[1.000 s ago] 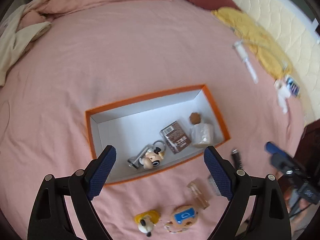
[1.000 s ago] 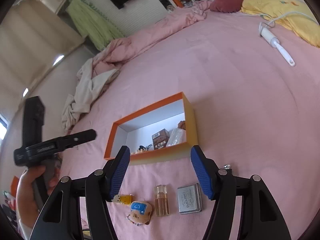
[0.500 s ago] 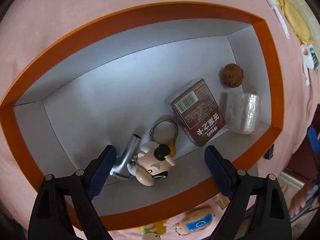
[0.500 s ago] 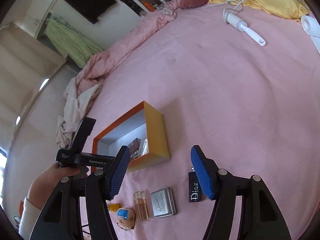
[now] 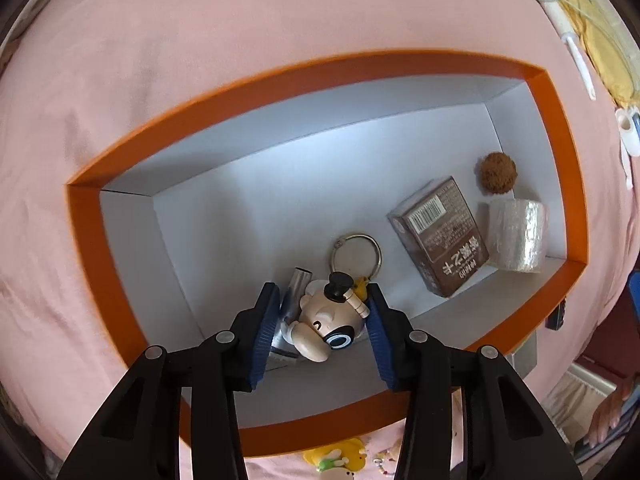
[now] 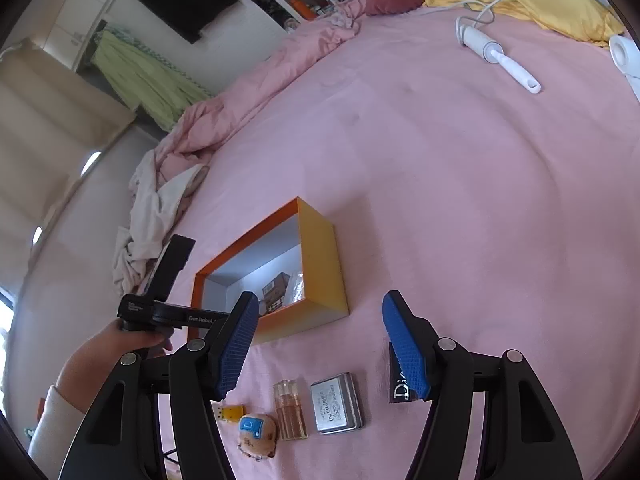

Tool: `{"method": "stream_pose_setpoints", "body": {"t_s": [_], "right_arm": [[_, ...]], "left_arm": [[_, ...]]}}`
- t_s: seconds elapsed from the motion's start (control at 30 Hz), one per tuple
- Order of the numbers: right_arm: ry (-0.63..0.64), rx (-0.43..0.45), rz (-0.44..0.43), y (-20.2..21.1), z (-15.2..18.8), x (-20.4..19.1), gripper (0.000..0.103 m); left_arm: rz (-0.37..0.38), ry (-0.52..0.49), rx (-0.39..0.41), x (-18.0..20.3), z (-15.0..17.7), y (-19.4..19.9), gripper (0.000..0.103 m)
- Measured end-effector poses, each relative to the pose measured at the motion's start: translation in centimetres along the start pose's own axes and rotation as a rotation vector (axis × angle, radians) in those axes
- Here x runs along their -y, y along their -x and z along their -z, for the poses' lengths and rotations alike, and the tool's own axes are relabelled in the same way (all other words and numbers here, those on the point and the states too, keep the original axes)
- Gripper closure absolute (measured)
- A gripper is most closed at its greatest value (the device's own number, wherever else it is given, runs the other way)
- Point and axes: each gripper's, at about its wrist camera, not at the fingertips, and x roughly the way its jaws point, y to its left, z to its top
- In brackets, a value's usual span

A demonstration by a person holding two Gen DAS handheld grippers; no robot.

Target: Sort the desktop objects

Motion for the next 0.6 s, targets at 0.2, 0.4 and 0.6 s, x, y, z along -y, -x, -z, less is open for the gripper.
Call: {"method": "stream_pose_setpoints", "body": {"t_s": [0.2, 0.4, 0.6], "right_arm": [[0.008, 0.000, -0.024, 0.2, -0.1, -0.6, 0.039], [0.014, -0.019, -0.027, -0.2, 0.3, -0.9, 0.039], [0.014, -0.017, -0.031, 0.2, 0.3, -1.3, 0.039]], "left_arm": [[0.124, 0.049, 0.156, -0.7, 2.3, 4.7, 0.059], [0.253, 0.095, 0.318, -1.2, 4.7, 9.6, 0.059], [0.322, 0.122, 0.386, -0.7, 7.2, 10.9, 0.059]]}}
